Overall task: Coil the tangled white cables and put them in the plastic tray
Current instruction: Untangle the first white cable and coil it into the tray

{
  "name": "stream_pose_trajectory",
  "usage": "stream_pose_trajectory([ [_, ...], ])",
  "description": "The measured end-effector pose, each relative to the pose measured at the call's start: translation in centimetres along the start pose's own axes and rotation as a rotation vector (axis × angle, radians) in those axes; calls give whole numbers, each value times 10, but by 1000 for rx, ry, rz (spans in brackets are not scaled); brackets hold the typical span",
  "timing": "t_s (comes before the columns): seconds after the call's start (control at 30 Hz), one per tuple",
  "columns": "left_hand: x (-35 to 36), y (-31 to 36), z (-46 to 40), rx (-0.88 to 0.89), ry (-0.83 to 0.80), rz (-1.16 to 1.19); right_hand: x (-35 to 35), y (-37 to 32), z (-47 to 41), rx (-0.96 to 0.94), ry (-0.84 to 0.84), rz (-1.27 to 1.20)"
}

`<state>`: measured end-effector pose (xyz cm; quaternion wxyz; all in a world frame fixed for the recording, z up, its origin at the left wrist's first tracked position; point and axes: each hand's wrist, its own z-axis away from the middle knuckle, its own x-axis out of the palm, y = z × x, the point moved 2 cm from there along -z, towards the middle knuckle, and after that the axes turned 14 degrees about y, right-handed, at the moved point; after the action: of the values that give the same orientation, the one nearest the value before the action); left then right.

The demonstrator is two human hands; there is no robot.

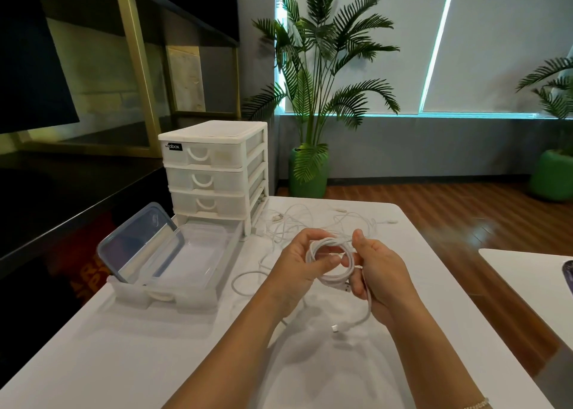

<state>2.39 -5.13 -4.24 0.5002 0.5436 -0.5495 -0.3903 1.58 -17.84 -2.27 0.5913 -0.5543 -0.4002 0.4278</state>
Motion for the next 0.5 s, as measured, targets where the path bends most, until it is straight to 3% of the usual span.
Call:
stream_pose_trajectory([
  [0.23,0,2,2,89,22,-233,-3,3,-6,-13,12,39],
  [0.33,2,8,7,305,56,-490,-5,7,-9,23,25,61],
  [0.5,3,8,10,648,91,-584,-4,7,-7,78,-98,68],
])
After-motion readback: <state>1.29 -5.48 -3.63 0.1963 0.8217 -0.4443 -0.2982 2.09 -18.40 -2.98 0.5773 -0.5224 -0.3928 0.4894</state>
